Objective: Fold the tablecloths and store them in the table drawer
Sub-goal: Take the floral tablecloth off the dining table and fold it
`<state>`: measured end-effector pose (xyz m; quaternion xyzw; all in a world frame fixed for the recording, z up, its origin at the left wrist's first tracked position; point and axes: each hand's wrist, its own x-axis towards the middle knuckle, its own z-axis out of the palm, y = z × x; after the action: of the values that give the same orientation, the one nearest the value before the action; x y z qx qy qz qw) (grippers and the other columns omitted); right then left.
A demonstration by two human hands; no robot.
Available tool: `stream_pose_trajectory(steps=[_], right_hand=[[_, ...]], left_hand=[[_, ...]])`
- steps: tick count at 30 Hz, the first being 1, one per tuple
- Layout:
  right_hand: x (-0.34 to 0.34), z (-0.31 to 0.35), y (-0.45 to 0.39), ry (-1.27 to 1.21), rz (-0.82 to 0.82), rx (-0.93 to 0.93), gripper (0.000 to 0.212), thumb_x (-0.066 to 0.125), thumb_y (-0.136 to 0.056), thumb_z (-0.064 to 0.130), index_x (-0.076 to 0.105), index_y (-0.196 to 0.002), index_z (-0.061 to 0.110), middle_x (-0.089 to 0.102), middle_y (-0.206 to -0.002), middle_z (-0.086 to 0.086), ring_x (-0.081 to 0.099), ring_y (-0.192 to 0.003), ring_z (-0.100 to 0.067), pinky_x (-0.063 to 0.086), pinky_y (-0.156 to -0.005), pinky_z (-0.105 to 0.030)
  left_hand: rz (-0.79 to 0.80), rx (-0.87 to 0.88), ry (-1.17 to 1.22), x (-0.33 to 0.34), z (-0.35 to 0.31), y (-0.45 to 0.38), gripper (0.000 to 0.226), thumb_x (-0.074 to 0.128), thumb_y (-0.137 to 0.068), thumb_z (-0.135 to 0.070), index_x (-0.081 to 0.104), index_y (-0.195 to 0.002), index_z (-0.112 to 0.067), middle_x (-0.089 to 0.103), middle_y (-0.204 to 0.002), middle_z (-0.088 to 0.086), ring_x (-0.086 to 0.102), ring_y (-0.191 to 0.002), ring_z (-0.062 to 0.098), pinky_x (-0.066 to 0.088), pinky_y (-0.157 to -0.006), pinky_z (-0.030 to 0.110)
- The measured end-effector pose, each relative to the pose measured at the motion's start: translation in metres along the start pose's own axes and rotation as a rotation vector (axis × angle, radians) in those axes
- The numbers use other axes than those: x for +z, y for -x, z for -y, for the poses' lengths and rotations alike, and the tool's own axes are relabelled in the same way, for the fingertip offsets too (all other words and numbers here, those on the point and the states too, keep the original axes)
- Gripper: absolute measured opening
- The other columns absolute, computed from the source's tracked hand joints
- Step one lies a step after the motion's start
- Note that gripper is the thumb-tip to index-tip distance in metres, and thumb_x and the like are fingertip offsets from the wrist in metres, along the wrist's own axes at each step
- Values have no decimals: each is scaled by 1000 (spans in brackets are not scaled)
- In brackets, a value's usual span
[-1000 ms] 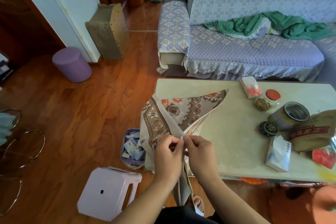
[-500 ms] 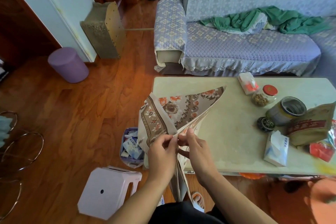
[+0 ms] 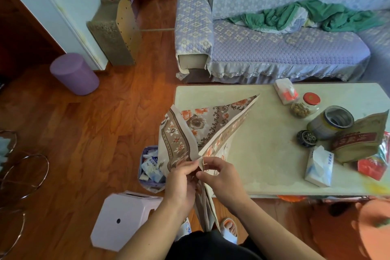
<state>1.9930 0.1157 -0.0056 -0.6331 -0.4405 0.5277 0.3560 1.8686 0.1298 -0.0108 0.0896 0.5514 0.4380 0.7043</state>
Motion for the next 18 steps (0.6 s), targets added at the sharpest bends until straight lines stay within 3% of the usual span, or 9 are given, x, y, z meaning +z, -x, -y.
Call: stream_pose_trajectory(steps=[3,8,15,18], right_hand=[[-2,-1,-2,-15,-1,-10,25,78,-83,12,76,-103,27,75,-97,9,67,-95,0,54,-86,-26],[-5,-2,-4,-153,-7,30,14,73,-90,17,79,-101,23,77,-98,4,71,-97,-12,56,-94,-42],[-7,2,-4,-200,79,26,22,67,-93,8,79,-105,21,77,-101,1,70,-101,-15,55,-96,-38],[-6,0,-6,-247,69,45,20,61,-98,14,80,-100,19,76,-96,-8,70,-97,-27,57,-93,-44]], left_hand=[[52,6,-3,0,3,-1,28,65,-91,-16,75,-110,3,69,-120,25,67,-115,34,50,-99,40],[60,92,-77,3,6,0,21,58,-99,-8,74,-106,3,74,-109,22,72,-106,31,55,-84,31],[59,160,-156,4,3,4,23,53,-103,-9,74,-108,-3,77,-103,15,75,-99,24,57,-81,30],[24,219,-248,5,4,2,22,56,-102,-11,77,-99,-8,77,-95,14,74,-92,27,57,-80,34]])
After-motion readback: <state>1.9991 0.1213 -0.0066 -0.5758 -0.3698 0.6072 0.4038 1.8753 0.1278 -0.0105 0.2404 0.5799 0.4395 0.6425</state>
